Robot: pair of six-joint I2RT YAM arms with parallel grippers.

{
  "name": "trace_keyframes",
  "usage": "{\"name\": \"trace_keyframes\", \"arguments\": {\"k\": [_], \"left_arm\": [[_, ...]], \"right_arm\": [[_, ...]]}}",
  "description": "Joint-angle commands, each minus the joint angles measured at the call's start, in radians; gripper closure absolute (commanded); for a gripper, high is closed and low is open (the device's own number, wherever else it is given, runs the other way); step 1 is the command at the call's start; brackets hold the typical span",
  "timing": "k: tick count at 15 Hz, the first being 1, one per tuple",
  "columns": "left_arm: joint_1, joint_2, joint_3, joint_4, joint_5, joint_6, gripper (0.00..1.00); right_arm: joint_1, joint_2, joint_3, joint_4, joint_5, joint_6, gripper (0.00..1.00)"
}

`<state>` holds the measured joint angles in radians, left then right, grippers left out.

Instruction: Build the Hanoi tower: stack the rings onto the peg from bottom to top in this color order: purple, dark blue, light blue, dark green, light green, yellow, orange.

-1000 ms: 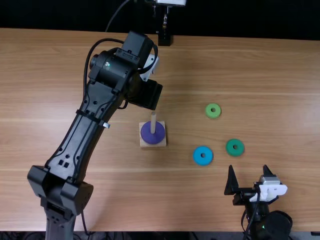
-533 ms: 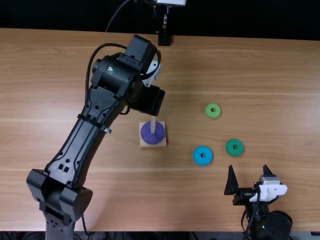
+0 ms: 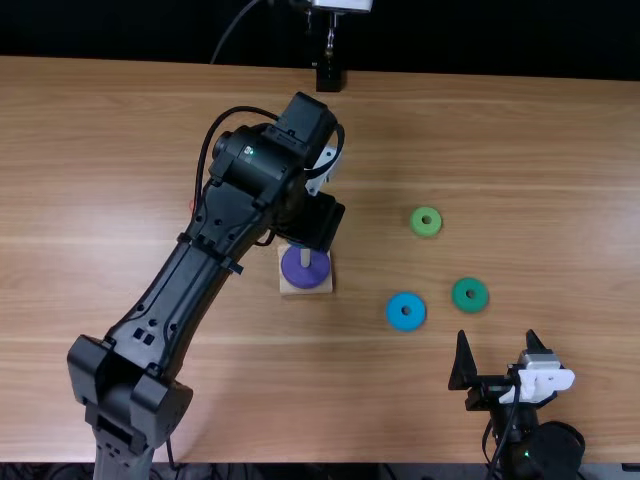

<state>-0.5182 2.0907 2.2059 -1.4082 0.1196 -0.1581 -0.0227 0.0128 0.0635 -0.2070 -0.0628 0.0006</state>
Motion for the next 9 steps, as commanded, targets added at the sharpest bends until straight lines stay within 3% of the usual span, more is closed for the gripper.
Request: {"name": "trace_keyframes", "arguments": {"k": [1, 5, 6, 7, 8, 9], "left_arm": [[-0.014, -0.038, -0.026, 0.000, 0.004, -0.002, 1.00], [-0.025, -0.043, -0.075, 0.002, 0.004, 0.000, 1.00], [-0.029, -0.041, -0.077, 0.004, 0.013, 0.005, 0.93], [-0.032, -0.041, -0.077, 0.007, 0.015, 0.005, 0.52], [-0.032, -0.040, -0.077, 0.011, 0.017, 0.003, 0.03], [-0.032, -0.038, -0.080, 0.004, 0.018, 0.003, 0.00]], "right_arm": [[-0.013, -0.013, -0.048, -0.083, -0.015, -0.001, 0.00], [-0.013, -0.013, -0.048, -0.083, -0.015, -0.001, 0.00], [-0.013, -0.013, -0.048, -0.083, -0.015, -0.001, 0.00], [-0.013, -0.013, -0.048, -0.081, -0.015, -0.001, 0.00], [-0.013, -0.013, -0.048, -0.083, -0.015, -0.001, 0.00], [-0.013, -0.013, -0.048, -0.081, -0.015, -0.001, 0.00]]}}
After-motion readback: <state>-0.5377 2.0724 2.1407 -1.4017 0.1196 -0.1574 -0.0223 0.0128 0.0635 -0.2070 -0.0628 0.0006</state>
